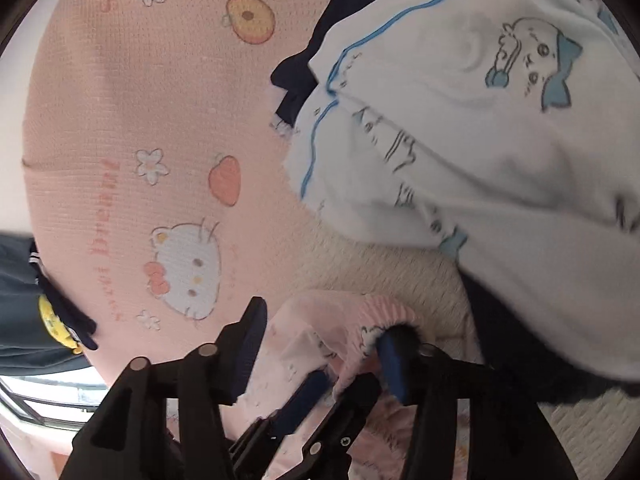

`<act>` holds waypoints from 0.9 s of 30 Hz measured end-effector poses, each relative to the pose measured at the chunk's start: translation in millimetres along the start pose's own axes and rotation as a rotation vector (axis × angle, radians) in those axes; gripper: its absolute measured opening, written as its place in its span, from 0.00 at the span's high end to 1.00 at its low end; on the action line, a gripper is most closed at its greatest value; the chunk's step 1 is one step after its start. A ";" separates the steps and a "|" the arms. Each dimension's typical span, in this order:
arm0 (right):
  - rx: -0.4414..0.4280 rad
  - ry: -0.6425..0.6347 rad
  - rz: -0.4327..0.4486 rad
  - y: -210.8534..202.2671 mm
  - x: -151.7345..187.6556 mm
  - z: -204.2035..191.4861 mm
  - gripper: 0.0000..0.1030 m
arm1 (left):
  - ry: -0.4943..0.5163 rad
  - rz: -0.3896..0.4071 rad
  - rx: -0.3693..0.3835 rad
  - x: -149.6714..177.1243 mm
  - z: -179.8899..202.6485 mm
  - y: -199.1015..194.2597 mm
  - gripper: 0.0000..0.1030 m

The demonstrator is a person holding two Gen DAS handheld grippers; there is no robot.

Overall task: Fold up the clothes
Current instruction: 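Open both grippers and release the waistband onto the blanket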

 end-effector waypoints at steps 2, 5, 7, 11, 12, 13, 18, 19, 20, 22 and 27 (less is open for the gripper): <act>0.012 -0.002 -0.006 -2.2 4.2 -0.2 0.44 | 0.033 0.018 -0.044 6.9 -0.9 -11.2 0.44; 0.059 -0.019 -0.004 -8.1 11.7 -1.2 0.37 | 0.073 0.030 -0.068 18.9 -1.6 -26.7 0.44; 0.111 -0.036 0.015 -16.7 18.5 -1.0 0.35 | 0.053 0.027 -0.038 26.1 -6.4 -34.4 0.44; 0.138 -0.068 0.054 -33.2 24.8 -3.5 0.33 | 0.001 0.024 0.066 37.5 -16.1 -50.2 0.44; 0.132 -0.070 0.057 -36.5 26.5 -3.8 0.32 | -0.012 0.029 0.083 41.7 -20.4 -57.1 0.44; 0.130 -0.072 0.056 -38.7 28.4 -3.9 0.32 | -0.022 0.038 0.080 44.3 -24.0 -62.7 0.44; 0.199 -0.090 0.043 -43.3 46.3 -4.0 0.32 | -0.068 0.063 -0.032 57.3 -55.6 -83.8 0.44; 0.219 -0.097 0.037 -44.8 50.6 -4.1 0.32 | -0.084 0.060 -0.033 59.2 -63.3 -86.1 0.44; 0.235 -0.115 0.033 -46.8 55.6 -6.6 0.32 | -0.102 0.057 -0.024 63.9 -72.0 -89.9 0.44; 0.252 -0.151 0.035 -50.3 63.8 -13.9 0.32 | -0.145 0.057 0.005 72.2 -88.2 -96.1 0.44; 0.243 -0.234 0.023 -59.2 90.7 -41.5 0.32 | -0.190 0.090 0.038 89.2 -108.7 -112.2 0.44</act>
Point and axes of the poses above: each gripper's, at about its wrist camera, not at the fingertips, and y roughly the way its jaws point, z to its right, x to its underside, the point moved 6 cm from there along y, roughly the way its jaws point, and after that the axes turned 8 degrees about -z, right-handed, at the moved point
